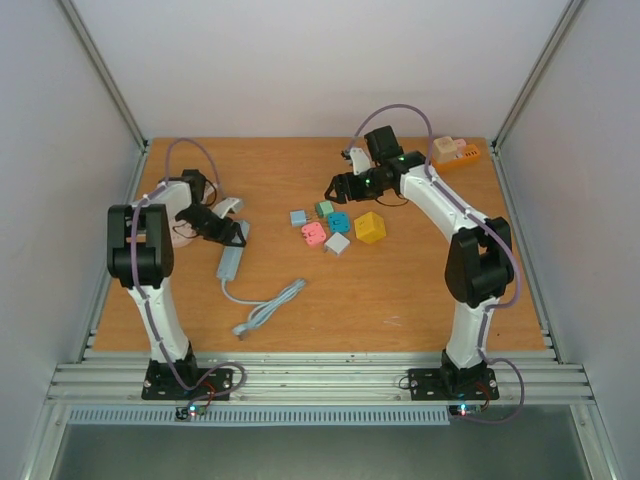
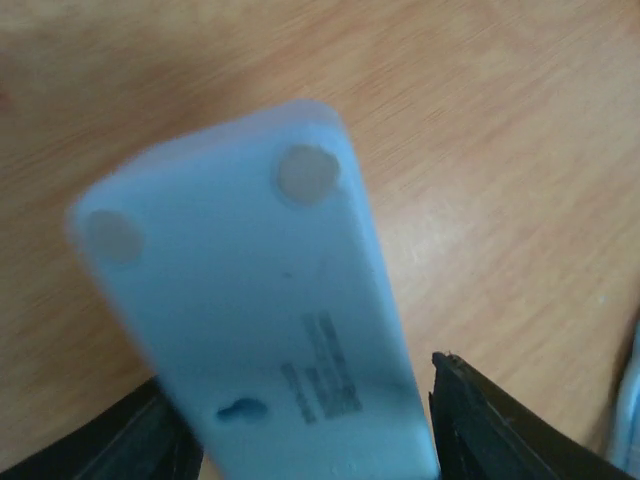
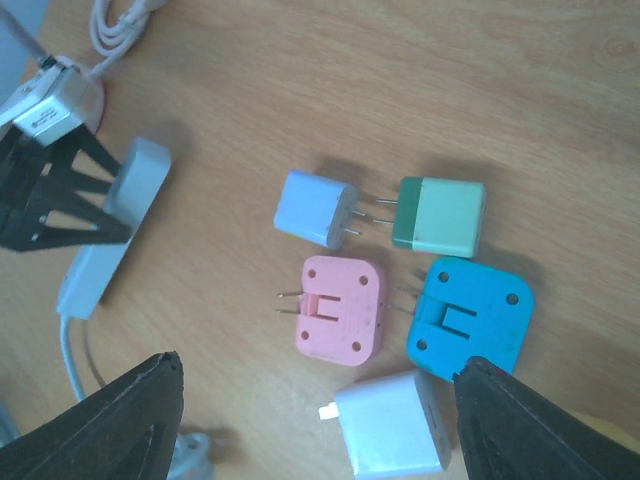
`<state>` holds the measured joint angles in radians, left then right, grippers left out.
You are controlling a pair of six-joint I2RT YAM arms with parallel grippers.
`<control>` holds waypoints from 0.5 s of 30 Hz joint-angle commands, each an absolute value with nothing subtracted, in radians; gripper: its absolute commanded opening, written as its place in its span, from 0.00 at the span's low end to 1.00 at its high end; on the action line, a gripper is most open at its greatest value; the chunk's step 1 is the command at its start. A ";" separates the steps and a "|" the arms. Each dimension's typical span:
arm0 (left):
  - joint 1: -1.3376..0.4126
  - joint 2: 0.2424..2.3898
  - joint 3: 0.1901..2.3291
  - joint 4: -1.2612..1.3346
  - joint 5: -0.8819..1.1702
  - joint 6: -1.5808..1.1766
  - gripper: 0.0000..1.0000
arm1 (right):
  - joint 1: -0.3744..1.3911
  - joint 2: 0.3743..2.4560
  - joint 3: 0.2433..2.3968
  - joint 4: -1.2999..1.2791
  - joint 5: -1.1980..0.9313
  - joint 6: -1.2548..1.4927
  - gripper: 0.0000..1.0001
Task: Pull the plug off the socket
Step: Place the socket at the center of the board.
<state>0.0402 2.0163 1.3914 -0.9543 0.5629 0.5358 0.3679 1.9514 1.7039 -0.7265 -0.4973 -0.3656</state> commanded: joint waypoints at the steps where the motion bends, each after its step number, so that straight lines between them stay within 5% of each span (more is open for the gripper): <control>1: 0.052 2.068 1.414 -0.859 0.325 0.575 0.62 | 0.360 1.871 1.669 -0.712 -0.522 -0.380 0.75; 15: 0.053 2.036 1.437 -0.801 0.136 0.548 0.81 | 0.313 1.752 1.608 -0.675 -0.481 -0.377 0.84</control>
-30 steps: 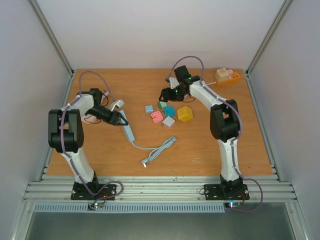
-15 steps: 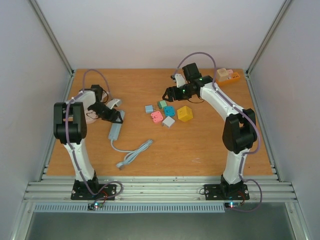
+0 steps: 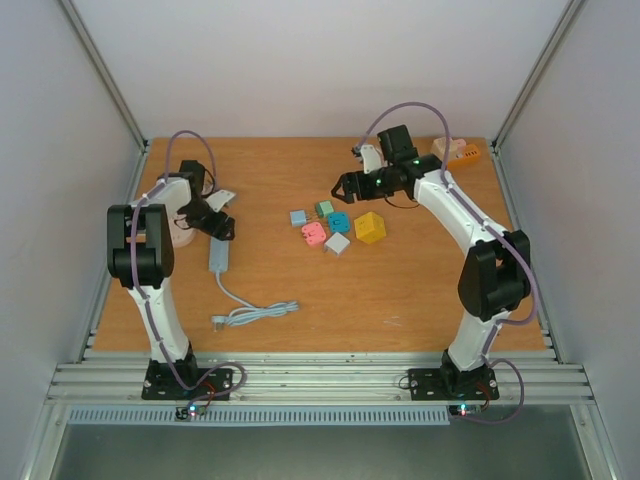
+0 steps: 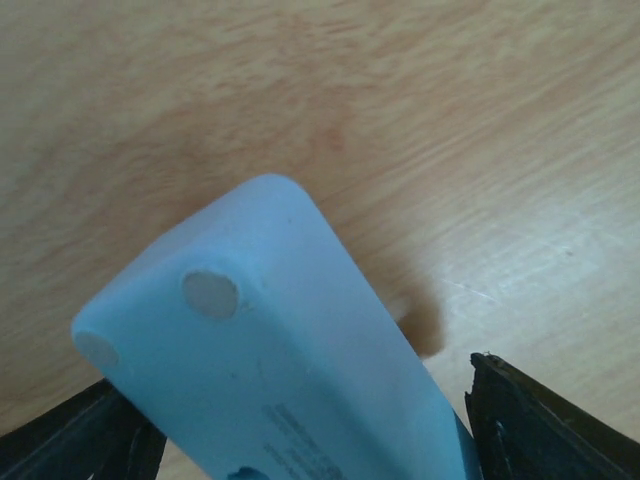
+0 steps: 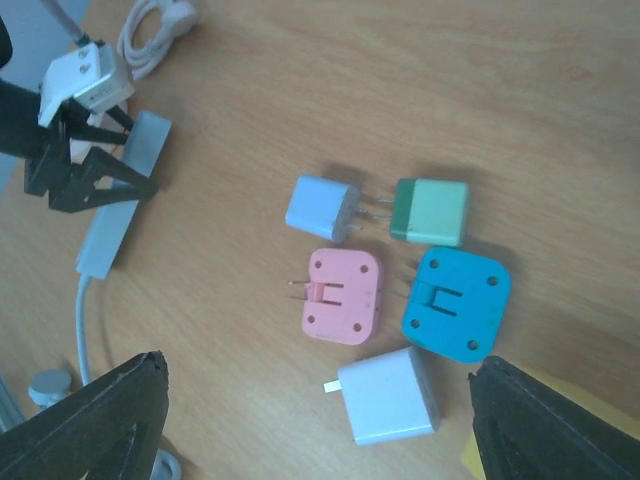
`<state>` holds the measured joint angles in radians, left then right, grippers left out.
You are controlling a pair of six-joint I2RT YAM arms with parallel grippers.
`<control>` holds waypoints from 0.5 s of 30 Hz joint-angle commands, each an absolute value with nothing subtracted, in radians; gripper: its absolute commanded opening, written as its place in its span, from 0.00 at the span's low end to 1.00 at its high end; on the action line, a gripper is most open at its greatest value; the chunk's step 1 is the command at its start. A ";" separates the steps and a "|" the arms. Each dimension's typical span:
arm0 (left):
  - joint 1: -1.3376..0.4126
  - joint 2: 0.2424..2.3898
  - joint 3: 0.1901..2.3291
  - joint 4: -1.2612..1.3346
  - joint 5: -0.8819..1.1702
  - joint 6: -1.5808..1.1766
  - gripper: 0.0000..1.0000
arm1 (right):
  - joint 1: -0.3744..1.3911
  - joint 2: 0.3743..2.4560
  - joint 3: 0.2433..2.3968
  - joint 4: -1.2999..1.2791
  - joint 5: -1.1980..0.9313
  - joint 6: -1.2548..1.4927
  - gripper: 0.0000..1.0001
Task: Pull the plug off the socket
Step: Place the socket at the center of the board.
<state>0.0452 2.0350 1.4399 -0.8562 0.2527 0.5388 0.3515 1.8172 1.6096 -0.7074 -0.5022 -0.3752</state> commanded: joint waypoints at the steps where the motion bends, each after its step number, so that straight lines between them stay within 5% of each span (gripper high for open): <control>1: 0.053 2.033 1.439 -0.800 0.134 0.550 0.83 | 0.302 1.747 1.610 -0.676 -0.472 -0.373 0.85; 7: 0.043 1.999 1.448 -0.810 0.170 0.564 0.99 | 0.216 1.729 1.637 -0.690 -0.267 -0.357 0.98; 15: 0.005 1.901 1.435 -0.794 0.226 0.563 0.99 | 0.114 1.802 1.727 -0.701 0.044 -0.439 0.99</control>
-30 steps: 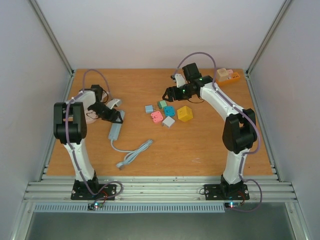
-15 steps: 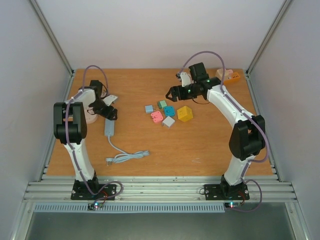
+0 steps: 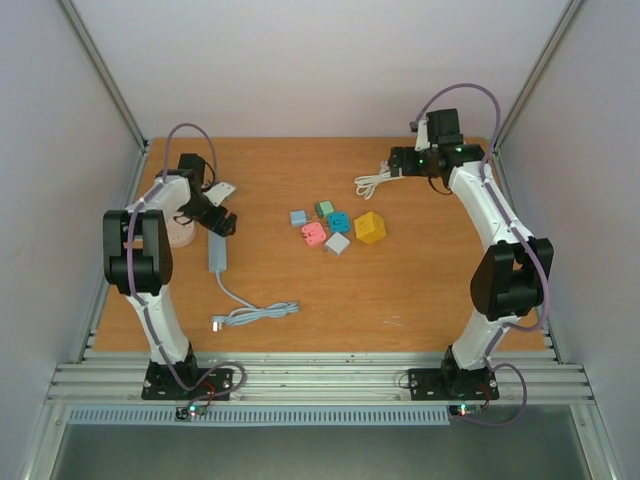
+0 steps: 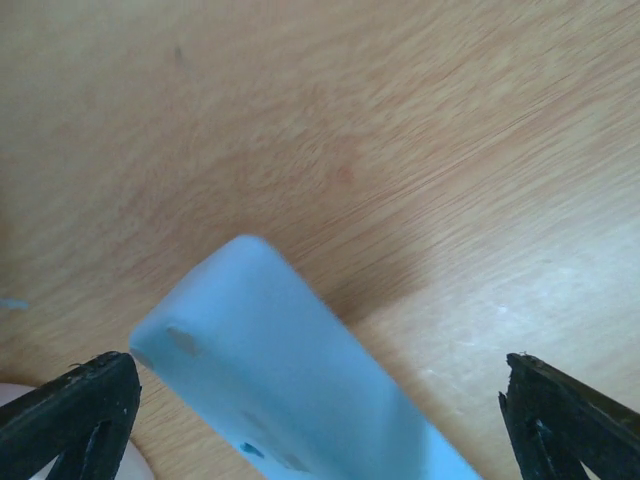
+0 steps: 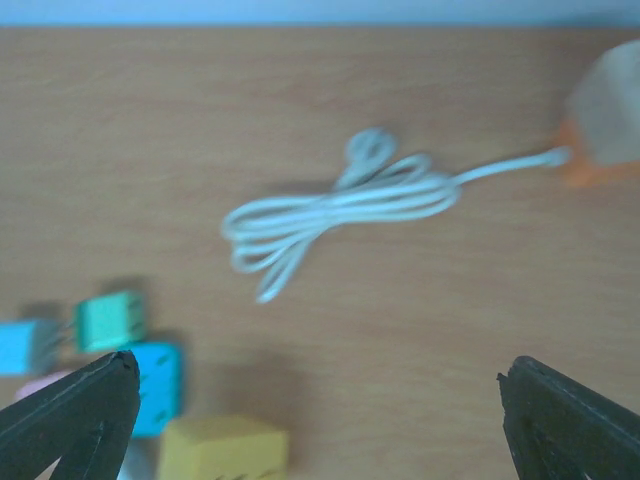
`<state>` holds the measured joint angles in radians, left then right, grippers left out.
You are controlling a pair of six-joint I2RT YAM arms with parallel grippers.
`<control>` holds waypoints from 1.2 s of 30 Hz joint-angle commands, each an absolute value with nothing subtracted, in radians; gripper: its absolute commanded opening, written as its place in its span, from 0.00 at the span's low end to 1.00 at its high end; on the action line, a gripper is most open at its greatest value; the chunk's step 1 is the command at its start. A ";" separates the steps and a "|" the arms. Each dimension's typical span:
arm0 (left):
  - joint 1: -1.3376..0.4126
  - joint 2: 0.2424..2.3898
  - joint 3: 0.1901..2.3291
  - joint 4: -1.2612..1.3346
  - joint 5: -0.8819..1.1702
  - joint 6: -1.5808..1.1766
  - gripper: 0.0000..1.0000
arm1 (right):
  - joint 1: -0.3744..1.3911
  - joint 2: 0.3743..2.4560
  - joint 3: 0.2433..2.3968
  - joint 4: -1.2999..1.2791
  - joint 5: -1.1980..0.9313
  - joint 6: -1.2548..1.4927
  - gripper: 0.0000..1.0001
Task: Pull the plug off the socket
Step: Place the socket at the center of the board, then pick up the socket from the center of the board.
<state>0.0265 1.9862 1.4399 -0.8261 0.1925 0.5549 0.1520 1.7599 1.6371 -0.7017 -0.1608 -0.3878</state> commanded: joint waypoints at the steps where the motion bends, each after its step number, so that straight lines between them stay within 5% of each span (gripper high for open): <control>1: 0.005 1.885 1.427 -0.774 0.218 0.556 0.99 | 0.101 1.825 1.752 -0.708 0.073 -0.445 0.99; 18: -0.048 1.665 1.233 -0.623 0.289 0.527 0.99 | -0.019 2.507 2.607 -0.990 0.308 -0.454 0.98; 36: -0.085 1.562 1.163 -0.595 0.465 0.510 0.99 | -0.098 2.671 2.676 -0.845 0.159 -0.517 0.99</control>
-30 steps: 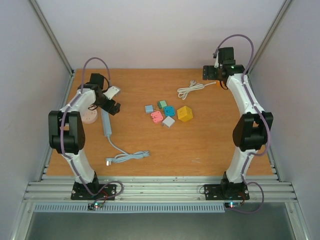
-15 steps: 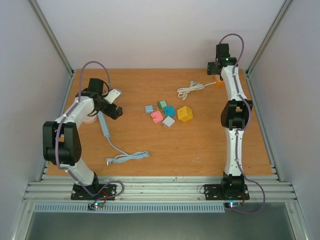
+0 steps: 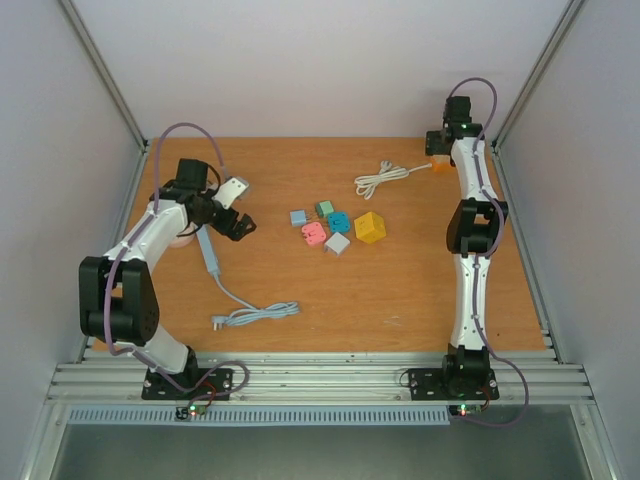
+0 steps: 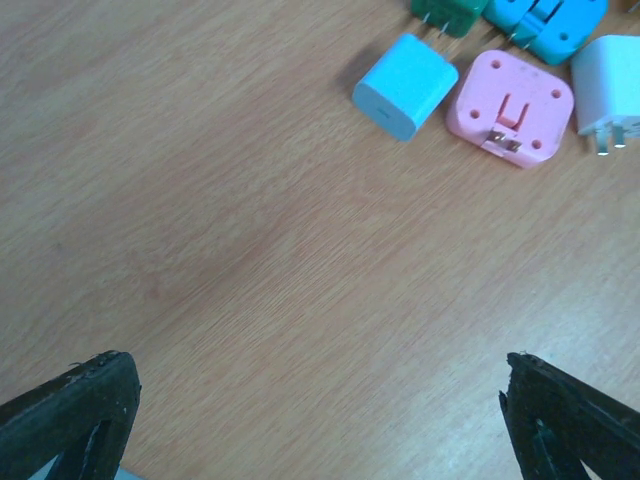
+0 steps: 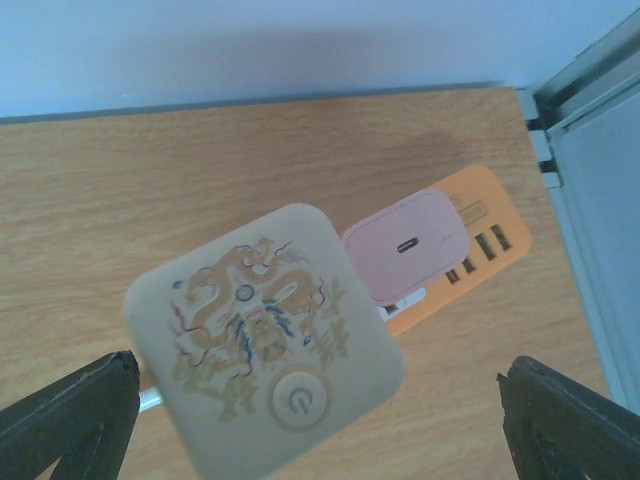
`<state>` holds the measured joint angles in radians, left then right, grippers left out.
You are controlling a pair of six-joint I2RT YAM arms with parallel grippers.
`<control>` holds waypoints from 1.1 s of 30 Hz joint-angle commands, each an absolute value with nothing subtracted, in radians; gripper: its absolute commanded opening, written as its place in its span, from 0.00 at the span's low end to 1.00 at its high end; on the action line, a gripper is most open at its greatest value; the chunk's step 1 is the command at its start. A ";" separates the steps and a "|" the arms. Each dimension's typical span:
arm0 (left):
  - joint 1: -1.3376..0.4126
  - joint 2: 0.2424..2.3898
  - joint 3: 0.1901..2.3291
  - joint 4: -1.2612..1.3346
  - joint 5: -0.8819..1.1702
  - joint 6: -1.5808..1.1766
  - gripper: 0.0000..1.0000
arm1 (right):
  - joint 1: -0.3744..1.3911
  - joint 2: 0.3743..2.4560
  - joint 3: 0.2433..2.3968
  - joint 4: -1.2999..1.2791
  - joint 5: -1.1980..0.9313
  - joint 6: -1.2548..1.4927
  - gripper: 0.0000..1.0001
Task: Pull the plug off the socket
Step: Pick up the socket from the center of the board.
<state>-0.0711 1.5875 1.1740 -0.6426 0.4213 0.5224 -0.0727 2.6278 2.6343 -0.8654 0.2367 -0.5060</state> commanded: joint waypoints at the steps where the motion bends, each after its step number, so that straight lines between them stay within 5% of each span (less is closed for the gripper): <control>1: -0.087 1.563 1.163 -0.595 0.463 0.510 0.99 | -0.104 2.675 2.678 -0.843 0.132 -0.516 0.98; 33: -0.108 1.588 1.164 -0.581 0.472 0.517 0.99 | -0.118 2.713 2.680 -0.749 -0.017 -0.558 0.80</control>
